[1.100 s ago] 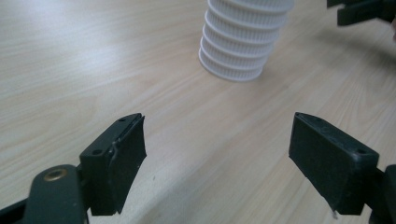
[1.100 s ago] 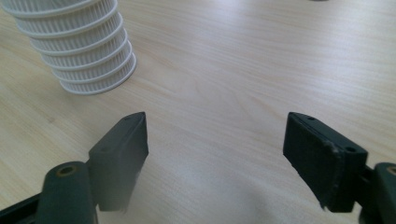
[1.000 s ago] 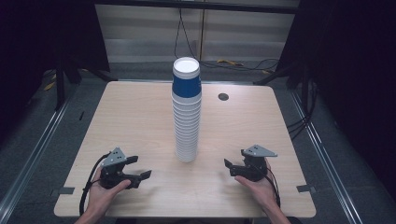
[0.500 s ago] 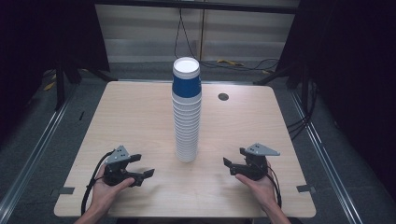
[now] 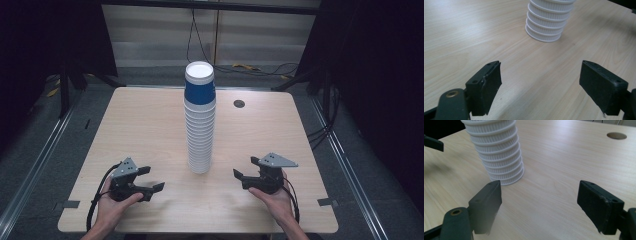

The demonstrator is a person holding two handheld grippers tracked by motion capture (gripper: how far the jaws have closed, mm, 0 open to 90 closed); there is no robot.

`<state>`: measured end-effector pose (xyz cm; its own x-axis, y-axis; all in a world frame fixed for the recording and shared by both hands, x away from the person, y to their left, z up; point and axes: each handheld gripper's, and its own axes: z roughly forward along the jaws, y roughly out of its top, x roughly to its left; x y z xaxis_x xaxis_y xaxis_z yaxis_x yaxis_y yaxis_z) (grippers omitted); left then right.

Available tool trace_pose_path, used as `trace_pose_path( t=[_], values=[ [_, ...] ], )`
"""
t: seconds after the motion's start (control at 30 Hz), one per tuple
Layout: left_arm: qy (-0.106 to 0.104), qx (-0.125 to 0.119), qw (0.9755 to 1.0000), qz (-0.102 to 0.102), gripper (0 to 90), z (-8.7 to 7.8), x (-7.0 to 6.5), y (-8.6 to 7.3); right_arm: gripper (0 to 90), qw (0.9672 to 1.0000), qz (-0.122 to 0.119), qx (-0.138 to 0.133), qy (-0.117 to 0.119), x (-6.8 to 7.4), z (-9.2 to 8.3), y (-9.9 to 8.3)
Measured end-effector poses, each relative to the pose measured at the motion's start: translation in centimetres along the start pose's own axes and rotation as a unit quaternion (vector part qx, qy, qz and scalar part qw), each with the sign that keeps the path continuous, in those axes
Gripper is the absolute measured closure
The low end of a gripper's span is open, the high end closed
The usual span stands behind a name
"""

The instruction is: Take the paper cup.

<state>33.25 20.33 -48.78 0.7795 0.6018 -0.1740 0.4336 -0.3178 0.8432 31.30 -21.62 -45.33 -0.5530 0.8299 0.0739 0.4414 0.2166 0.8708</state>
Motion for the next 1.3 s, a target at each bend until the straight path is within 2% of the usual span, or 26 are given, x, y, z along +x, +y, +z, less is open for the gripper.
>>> trace_pose_path(
  t=[0.1, 0.13, 0.17, 0.33, 0.4, 0.57, 0.67, 0.77, 0.93, 1.2, 1.3],
  values=[
    [-0.002, -0.001, 1.0000, 0.001, 17.6, 0.0, 0.0, 0.0, 19.8, 0.9999, -0.004, -0.014, 0.001, 0.4, -0.6, 1.0],
    [-0.002, -0.003, 1.0000, -0.001, 17.6, 0.0, 0.0, 0.0, 18.9, 0.9998, -0.007, -0.019, -0.009, 0.6, -0.9, 1.4],
    [0.000, -0.002, 1.0000, -0.001, 17.6, 0.0, 0.0, 0.1, 17.7, 0.9996, -0.002, -0.027, -0.005, 0.7, -1.1, 1.9],
    [-0.002, 0.002, 1.0000, 0.000, 17.6, 0.3, -0.1, 0.1, 16.1, 0.9996, -0.007, -0.027, 0.000, 1.1, -1.1, 3.1],
    [-0.003, 0.002, 1.0000, 0.001, 17.6, 0.2, -0.2, 0.1, 17.5, 0.9995, -0.007, -0.030, 0.004, 1.1, -1.0, 3.5],
    [-0.005, 0.001, 1.0000, 0.004, 17.6, 0.0, -0.4, 0.0, 19.1, 0.9987, -0.024, -0.043, 0.014, 1.3, -1.0, 4.9],
    [-0.005, -0.001, 1.0000, 0.005, 17.6, 0.0, -0.5, 0.0, 21.7, 0.9986, -0.025, -0.041, 0.024, 1.4, -1.1, 5.9],
    [-0.007, 0.001, 1.0000, 0.005, 17.6, 0.1, -0.5, 0.1, 21.7, 0.9987, -0.028, -0.038, 0.021, 1.6, -1.1, 6.6],
    [-0.007, 0.004, 0.9999, 0.010, 17.6, 0.2, -0.4, 0.0, 20.4, 0.9979, -0.030, -0.056, 0.010, 1.8, -1.4, 8.5],
    [-0.015, 0.004, 0.9999, 0.001, 16.8, 0.3, -0.3, 0.0, 18.6, 0.9961, -0.034, -0.071, 0.041, 2.0, -1.6, 10.5],
    [-0.016, 0.003, 0.9999, -0.001, 16.3, 0.2, -0.2, -0.1, 18.2, 0.9944, -0.035, -0.087, 0.049, 1.9, -1.9, 11.9]
  ],
)
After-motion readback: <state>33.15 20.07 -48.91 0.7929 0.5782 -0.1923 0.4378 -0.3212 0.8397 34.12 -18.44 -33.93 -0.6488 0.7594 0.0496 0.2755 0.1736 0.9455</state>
